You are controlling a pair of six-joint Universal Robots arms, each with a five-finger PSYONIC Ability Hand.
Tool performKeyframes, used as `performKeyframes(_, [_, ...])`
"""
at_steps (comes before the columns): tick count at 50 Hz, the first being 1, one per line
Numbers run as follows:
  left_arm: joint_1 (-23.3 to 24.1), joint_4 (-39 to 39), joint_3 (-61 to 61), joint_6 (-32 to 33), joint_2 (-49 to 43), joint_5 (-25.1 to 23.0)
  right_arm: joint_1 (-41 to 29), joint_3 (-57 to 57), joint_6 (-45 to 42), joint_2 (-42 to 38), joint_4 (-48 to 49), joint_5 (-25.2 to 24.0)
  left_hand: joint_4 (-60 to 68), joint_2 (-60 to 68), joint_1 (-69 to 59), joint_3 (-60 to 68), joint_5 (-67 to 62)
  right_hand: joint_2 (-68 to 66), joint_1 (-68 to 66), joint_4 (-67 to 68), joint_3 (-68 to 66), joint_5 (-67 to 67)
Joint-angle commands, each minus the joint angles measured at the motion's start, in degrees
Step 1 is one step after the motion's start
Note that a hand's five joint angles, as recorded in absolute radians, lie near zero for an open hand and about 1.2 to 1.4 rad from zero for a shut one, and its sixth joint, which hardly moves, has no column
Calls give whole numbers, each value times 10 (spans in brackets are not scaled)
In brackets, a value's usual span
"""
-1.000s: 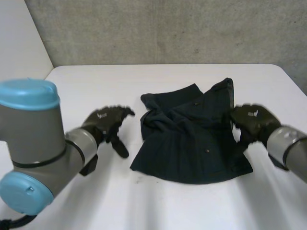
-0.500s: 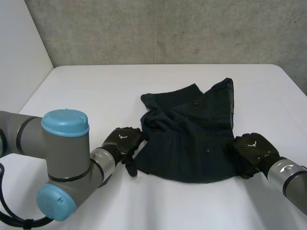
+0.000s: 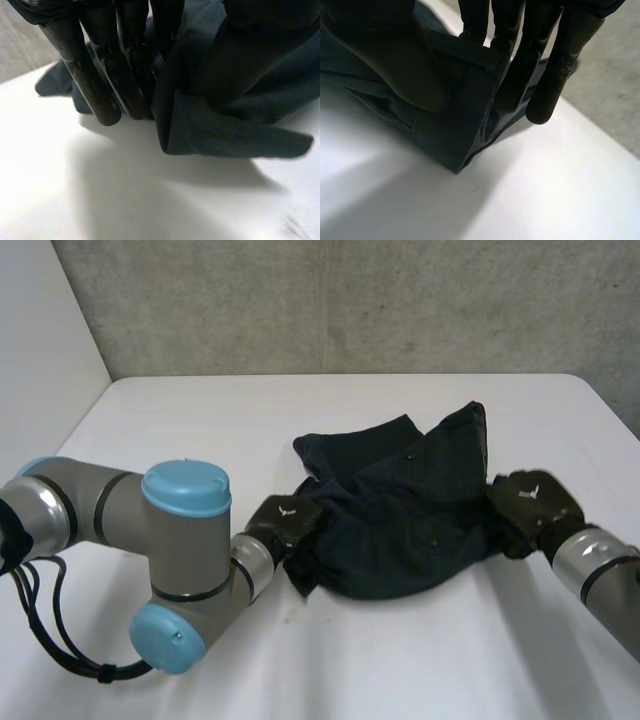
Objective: Fold the shorts.
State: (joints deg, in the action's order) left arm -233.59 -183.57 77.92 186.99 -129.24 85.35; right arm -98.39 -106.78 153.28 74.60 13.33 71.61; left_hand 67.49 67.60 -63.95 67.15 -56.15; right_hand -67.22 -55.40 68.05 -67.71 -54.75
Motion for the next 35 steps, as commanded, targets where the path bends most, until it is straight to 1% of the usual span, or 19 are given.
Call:
performKeyframes(1, [-2, 34, -24, 12, 70, 56, -28, 66, 30, 53, -48, 41, 125, 124, -161, 129, -138, -128, -246, 120, -123, -152])
performKeyframes(2, [-4, 54, -25, 27, 118, 61, -34, 76, 29, 60, -59, 42, 125, 124, -161, 129, -138, -128, -246, 120, -123, -152])
performKeyframes(4, [-4, 76, -27, 49, 164, 62, -43, 102, 29, 81, -85, 42, 125, 124, -161, 129, -138, -128, -246, 120, -123, -152])
performKeyframes(5, [-4, 86, -30, 62, 185, 63, -50, 130, 29, 105, -114, 42, 125, 124, -161, 129, -138, -128, -246, 120, -123, -152])
performKeyframes(6, [-4, 102, -36, 88, 228, 67, -51, 143, 30, 116, -128, 42, 125, 124, -161, 129, -138, -128, -246, 120, -123, -152])
performKeyframes(9, [-3, 119, -48, 123, 301, 69, -53, 204, 31, 153, -173, 42, 125, 124, -161, 129, -138, -128, -246, 120, -123, -152])
performKeyframes(10, [-4, 123, -56, 139, 344, 70, -53, 220, 32, 161, -182, 43, 125, 124, -161, 129, -138, -128, -246, 120, -123, -152])
performKeyframes(12, [-5, 122, -66, 152, 379, 71, -55, 268, 35, 185, -203, 44, 125, 124, -161, 129, -138, -128, -246, 120, -123, -152])
performKeyframes(15, [-6, 123, -93, 164, 426, 72, -55, 311, 38, 206, -218, 48, 125, 124, -161, 129, -138, -128, -246, 120, -123, -152])
performKeyframes(16, [-7, 123, -102, 164, 431, 72, -55, 340, 40, 217, -225, 55, 125, 124, -161, 129, -138, -128, -246, 120, -123, -152])
performKeyframes(20, [-13, 128, -144, 165, 441, 76, -61, 394, 60, 228, -230, 79, 125, 124, -161, 129, -138, -128, -246, 120, -123, -152])
performKeyframes(27, [-20, 137, -178, 166, 420, 87, -88, 440, 64, 211, -245, 103, 125, 124, -161, 129, -138, -128, -246, 120, -123, -152])
performKeyframes(30, [-21, 136, -178, 167, 379, 85, -103, 443, 62, 159, -250, 106, 125, 124, -161, 129, -138, -128, -246, 120, -123, -152])
performKeyframes(31, [-21, 136, -178, 166, 364, 86, -118, 443, 62, 131, -251, 106, 125, 124, -161, 129, -138, -128, -246, 120, -123, -152])
performKeyframes(34, [-30, 137, -178, 167, 300, 85, -137, 442, 62, 94, -249, 107, 125, 124, -161, 129, -138, -128, -246, 120, -123, -152])
performKeyframes(35, [-34, 136, -178, 167, 284, 85, -140, 443, 61, 62, -245, 111, 125, 124, -161, 129, -138, -128, -246, 120, -123, -152])
